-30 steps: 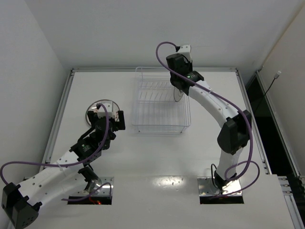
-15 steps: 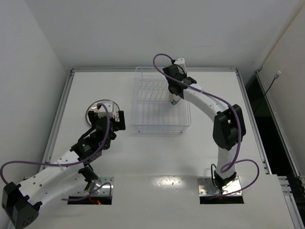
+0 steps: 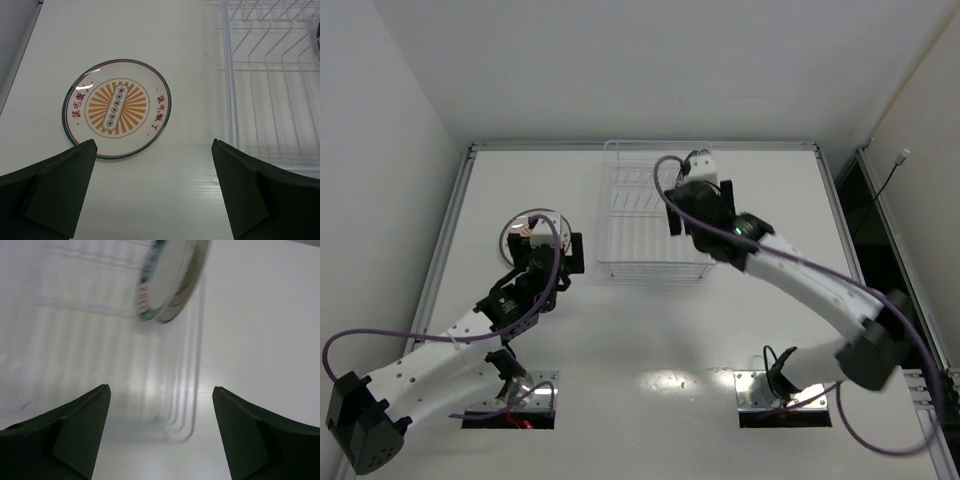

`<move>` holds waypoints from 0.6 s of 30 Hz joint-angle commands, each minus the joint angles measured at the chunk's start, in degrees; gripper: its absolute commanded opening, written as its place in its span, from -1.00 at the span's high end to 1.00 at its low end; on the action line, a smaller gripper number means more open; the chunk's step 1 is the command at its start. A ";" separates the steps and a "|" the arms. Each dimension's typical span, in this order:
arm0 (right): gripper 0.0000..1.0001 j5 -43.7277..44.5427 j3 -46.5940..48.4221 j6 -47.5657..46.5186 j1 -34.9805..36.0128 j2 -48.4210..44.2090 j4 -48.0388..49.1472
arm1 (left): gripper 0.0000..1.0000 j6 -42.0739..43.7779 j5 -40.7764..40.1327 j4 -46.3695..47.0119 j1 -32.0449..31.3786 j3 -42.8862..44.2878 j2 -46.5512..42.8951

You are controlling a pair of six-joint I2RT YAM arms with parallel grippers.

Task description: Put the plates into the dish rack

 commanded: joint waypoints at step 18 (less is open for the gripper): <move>-0.62 -17.90 -67.22 40.57 31.55 -45.57 24.94 | -0.99 -32.48 25.98 -0.52 40.66 -4.06 10.49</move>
